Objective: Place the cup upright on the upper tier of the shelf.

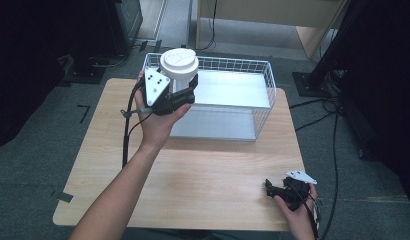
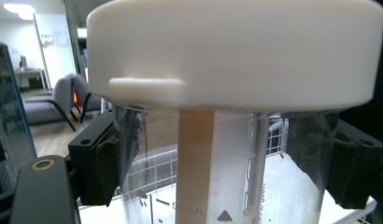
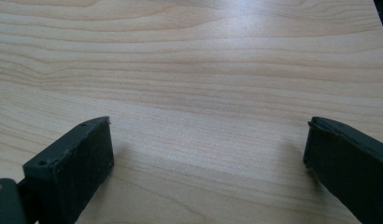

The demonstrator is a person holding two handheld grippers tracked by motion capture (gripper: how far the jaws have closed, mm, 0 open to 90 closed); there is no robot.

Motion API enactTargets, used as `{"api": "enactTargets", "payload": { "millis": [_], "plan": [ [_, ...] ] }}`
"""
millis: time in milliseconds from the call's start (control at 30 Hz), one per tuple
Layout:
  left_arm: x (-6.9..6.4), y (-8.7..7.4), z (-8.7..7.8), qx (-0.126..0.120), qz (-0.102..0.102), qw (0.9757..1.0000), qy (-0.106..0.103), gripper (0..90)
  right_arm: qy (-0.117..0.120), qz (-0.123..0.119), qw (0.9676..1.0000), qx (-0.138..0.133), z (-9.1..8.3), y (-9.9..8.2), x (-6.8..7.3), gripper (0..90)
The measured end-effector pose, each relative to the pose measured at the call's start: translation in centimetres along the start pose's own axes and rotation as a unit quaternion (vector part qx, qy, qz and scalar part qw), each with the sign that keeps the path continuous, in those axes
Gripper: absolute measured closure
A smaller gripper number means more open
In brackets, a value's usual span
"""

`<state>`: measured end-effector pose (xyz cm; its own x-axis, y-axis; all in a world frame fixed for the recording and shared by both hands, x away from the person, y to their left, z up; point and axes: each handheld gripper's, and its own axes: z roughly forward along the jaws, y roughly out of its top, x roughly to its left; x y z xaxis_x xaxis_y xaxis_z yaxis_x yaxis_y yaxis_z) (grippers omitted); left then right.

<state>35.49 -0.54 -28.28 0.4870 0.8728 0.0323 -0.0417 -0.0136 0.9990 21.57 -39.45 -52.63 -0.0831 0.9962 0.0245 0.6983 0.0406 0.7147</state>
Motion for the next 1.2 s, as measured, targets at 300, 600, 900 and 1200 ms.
{"api": "enactTargets", "payload": {
  "millis": [300, 600, 900, 1200],
  "plan": [
    [1.3, -0.6, 3.0, 0.004, 0.004, 0.9995, 0.030, 15.9, 0.000, 0.000, 1.0000, 0.001, 0.0, 0.0, 0.0, 1.5],
    [2.1, -1.3, 6.0, 0.011, 0.006, 0.9988, 0.048, 15.9, 0.001, 0.000, 1.0000, 0.001, 0.0, 0.0, 0.0, 1.5],
    [2.3, -1.7, 8.5, 0.001, 0.001, 0.9976, 0.069, 15.8, 0.002, -0.001, 1.0000, 0.001, -0.1, -0.1, 0.0, 1.5],
    [2.8, -2.0, 8.4, 0.007, 0.002, 0.9977, 0.068, 15.7, 0.002, -0.002, 1.0000, 0.001, -0.1, -0.1, 0.0, 1.5]
  ]
}}
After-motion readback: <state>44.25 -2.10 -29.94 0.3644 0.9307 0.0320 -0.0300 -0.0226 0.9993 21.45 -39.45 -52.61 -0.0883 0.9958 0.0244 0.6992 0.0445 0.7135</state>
